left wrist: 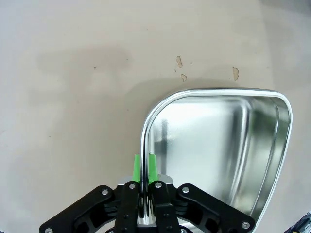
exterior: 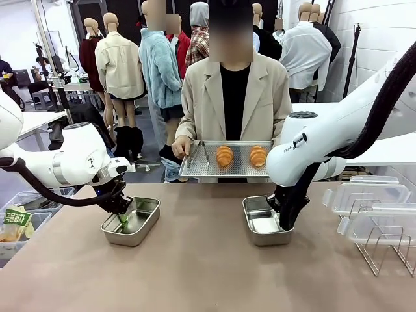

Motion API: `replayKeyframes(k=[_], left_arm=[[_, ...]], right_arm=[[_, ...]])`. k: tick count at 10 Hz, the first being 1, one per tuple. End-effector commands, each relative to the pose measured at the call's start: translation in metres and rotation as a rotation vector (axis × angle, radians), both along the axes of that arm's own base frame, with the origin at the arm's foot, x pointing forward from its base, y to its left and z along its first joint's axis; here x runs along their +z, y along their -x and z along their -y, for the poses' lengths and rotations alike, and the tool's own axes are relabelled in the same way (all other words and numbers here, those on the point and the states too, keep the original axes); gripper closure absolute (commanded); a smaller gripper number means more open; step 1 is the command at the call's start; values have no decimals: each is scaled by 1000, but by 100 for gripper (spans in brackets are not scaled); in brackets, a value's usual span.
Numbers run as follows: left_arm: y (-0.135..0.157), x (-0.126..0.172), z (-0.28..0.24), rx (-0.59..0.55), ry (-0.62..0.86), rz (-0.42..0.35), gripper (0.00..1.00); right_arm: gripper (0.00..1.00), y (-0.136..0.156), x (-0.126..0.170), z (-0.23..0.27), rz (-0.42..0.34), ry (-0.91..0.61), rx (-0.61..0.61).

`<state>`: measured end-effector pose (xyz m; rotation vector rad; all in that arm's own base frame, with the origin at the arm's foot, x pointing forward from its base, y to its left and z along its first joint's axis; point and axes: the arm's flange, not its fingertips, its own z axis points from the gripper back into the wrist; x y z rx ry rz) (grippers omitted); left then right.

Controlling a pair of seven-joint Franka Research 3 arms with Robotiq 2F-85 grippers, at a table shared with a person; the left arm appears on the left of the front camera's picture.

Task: Place the bread in airtight containers.
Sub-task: Once an object is inside an Airtight Container , place the container in the center of the table.

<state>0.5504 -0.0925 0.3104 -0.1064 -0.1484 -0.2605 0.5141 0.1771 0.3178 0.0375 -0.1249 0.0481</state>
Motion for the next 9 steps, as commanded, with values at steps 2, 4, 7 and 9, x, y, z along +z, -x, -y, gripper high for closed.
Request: replayKeyframes(k=[2,4,7,9], left_arm=[[0,0,0,-1,-1,0,100],[0,0,0,-1,-1,0,100],[20,37,39,33,-88,74,100],[35,86,44,76,-61,141,100]], right_arm=[[100,4,-2,2,10,-10,19],[100,4,-2,2,10,-10,19],[100,10,40,10,12,0,24],[100,4,75,11,-37,-29,54]])
